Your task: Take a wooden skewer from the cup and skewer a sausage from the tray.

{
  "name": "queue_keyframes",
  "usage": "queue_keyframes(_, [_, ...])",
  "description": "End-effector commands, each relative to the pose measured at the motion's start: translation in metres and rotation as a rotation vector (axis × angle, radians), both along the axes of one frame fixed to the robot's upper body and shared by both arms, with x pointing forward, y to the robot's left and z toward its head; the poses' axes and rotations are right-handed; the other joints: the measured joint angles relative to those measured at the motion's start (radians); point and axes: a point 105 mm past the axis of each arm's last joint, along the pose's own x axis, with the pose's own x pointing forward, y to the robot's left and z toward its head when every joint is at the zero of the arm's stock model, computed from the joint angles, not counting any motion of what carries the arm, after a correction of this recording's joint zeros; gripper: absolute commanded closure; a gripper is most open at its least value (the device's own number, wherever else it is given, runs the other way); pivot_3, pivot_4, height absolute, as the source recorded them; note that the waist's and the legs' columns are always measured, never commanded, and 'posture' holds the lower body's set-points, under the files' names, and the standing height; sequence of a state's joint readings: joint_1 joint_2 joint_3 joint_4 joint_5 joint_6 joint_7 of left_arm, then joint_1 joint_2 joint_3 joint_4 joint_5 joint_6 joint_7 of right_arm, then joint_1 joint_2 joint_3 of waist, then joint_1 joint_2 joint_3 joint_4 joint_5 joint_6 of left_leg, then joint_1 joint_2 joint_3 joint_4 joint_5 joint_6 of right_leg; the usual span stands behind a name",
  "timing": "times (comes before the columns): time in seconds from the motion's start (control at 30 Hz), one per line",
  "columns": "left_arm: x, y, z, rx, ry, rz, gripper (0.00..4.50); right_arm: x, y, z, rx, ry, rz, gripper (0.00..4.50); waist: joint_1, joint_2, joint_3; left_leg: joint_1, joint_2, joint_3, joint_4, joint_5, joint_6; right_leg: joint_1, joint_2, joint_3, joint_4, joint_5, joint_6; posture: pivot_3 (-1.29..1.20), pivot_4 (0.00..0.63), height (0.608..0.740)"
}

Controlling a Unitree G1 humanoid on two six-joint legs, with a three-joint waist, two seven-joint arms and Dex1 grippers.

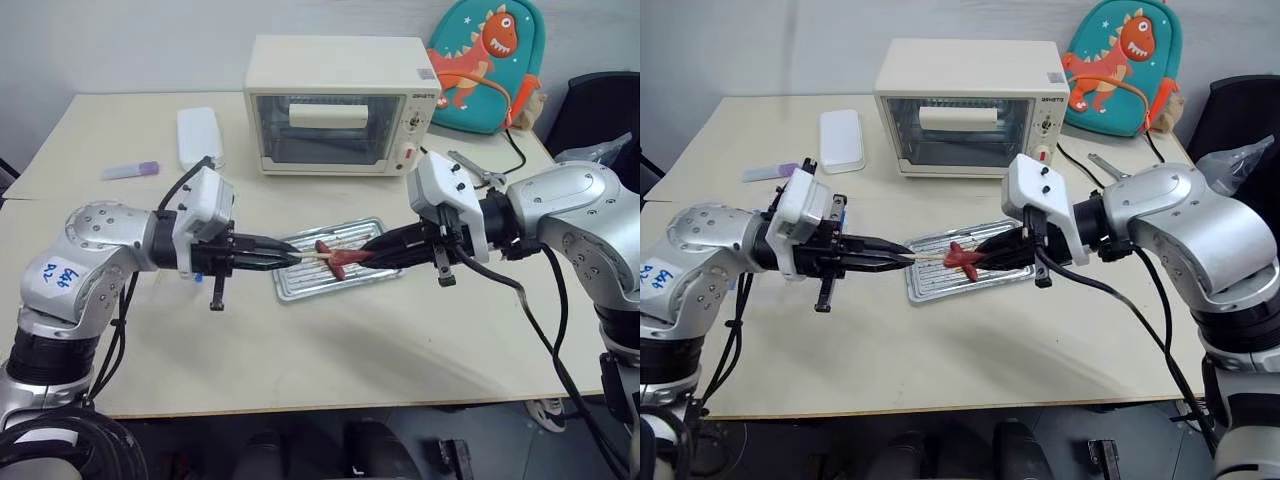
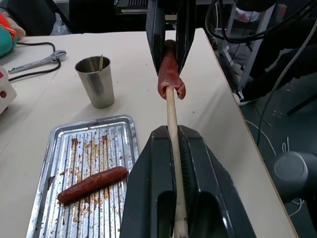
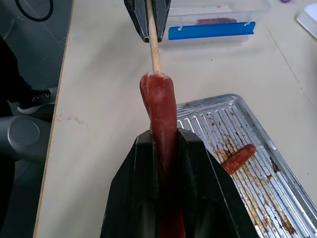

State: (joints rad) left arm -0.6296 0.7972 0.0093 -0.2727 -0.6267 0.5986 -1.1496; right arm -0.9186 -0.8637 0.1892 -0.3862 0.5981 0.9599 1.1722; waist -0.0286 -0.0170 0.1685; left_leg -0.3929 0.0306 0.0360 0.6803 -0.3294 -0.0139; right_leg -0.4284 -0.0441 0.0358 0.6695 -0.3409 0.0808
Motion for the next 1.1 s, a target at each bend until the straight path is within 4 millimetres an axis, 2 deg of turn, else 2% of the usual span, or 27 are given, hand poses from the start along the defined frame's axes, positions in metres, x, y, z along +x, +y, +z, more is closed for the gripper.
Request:
queue_keyframes(0.03, [-0.005,-0.014,0.009,-0.011,-0.061,-0.063,4.5,-0.013,0.013,0.009,0.016,-0.048,0.093,4.23,0.0,0.0,0.0,0.0,0.0,0.0,0.0,0.0,0.0,0.0,0.0,0.0,0.0,0.0,0.0,0.0,0.15,0.74])
queue_keyframes(0.2, [-0.003,-0.021,0.008,-0.016,-0.064,-0.082,4.5,-0.016,0.018,0.007,0.016,-0.038,0.109,4.23,0.0,0.0,0.0,0.0,0.0,0.0,0.0,0.0,0.0,0.0,0.0,0.0,0.0,0.0,0.0,0.0,0.15,0.74])
queue_keyframes(0.43, [-0.001,-0.021,0.006,-0.013,-0.063,-0.085,4.5,-0.016,0.018,0.006,0.013,-0.027,0.112,4.23,0.0,0.0,0.0,0.0,0.0,0.0,0.001,0.0,0.0,0.0,0.0,0.0,0.001,0.0,0.0,0.0,0.15,0.74])
queue_keyframes(0.57, [-0.001,-0.016,0.003,-0.005,-0.061,-0.07,4.5,-0.017,0.015,0.005,0.009,-0.017,0.115,3.33,0.0,0.0,0.0,0.0,0.0,0.0,0.0,0.0,0.0,0.0,0.0,0.0,0.001,0.0,0.0,0.0,0.15,0.74])
queue_keyframes(0.67, [0.0,-0.004,0.0,-0.003,-0.058,-0.006,4.5,-0.012,0.01,0.011,0.001,-0.062,0.1,2.52,-0.001,0.0,0.0,0.0,0.0,0.0,0.001,0.0,0.0,0.0,0.0,0.0,0.001,0.0,0.0,0.0,0.15,0.74])
queue_keyframes(0.9, [-0.014,0.025,-0.01,-0.018,-0.061,0.167,4.5,-0.004,0.001,0.027,0.033,-0.097,0.056,2.52,-0.002,0.0,0.0,0.0,0.001,-0.001,0.0,0.0,0.0,-0.001,0.0,0.0,0.001,0.0,0.0,0.0,0.15,0.74])
queue_keyframes(1.07, [-0.019,0.055,-0.012,-0.106,-0.129,0.493,4.5,0.004,-0.003,0.043,0.133,-0.033,0.001,2.52,0.0,0.0,0.0,0.0,0.0,-0.001,0.0,-0.001,0.001,0.0,-0.001,0.0,0.001,0.0,0.0,0.0,0.15,0.74])
queue_keyframes(1.1, [-0.02,0.06,-0.012,-0.134,-0.14,0.559,4.5,0.005,-0.003,0.044,0.139,-0.03,-0.002,2.35,0.0,0.0,0.0,0.0,0.0,-0.001,0.0,-0.001,0.001,0.0,-0.002,0.0,0.001,0.0,0.0,0.0,0.15,0.74])
